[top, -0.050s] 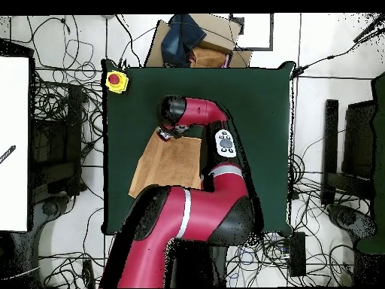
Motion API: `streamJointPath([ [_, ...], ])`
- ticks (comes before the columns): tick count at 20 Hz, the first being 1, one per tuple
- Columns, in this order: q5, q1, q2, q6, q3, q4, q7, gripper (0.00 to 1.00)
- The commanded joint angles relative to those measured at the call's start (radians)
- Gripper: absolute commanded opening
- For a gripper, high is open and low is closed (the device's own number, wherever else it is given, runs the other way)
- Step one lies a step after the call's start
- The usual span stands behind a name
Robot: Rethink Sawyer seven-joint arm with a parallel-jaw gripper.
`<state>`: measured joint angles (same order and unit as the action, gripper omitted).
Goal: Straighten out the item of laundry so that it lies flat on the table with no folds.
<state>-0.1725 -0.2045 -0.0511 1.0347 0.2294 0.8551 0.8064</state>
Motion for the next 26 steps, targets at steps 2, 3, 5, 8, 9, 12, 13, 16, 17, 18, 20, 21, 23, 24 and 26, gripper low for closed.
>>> streamJointPath([
  [2,-0.012,-0.011,0.029,0.026,-0.035,0.134,0.177,0.00],
  [3,-0.015,-0.011,0.029,0.031,-0.038,0.134,0.175,0.00],
  [5,-0.021,-0.016,0.036,0.022,-0.042,0.151,0.173,0.00],
  [8,-0.032,-0.014,0.033,0.015,-0.049,0.156,0.175,0.00],
  [9,-0.034,-0.012,0.028,0.009,-0.051,0.150,0.177,0.00],
  [12,-0.038,-0.010,0.018,-0.003,-0.053,0.144,0.182,0.00],
  [13,-0.037,-0.008,0.013,-0.004,-0.053,0.139,0.185,0.00],
  [16,-0.038,-0.002,0.000,-0.001,-0.055,0.118,0.191,0.00],
  [17,-0.039,-0.002,-0.002,-0.005,-0.055,0.117,0.193,0.00],
  [18,-0.041,0.000,-0.007,-0.005,-0.056,0.109,0.194,0.00],
  [20,-0.041,0.000,-0.007,-0.012,-0.056,0.109,0.197,0.00],
  [21,-0.040,-0.001,-0.006,-0.018,-0.056,0.111,0.200,0.00],
  [23,-0.037,0.003,-0.019,-0.027,-0.053,0.091,0.209,0.00],
  [24,-0.035,0.002,-0.019,-0.036,-0.053,0.094,0.213,0.00],
  [26,-0.030,0.002,-0.018,-0.047,-0.048,0.095,0.213,0.00],
])
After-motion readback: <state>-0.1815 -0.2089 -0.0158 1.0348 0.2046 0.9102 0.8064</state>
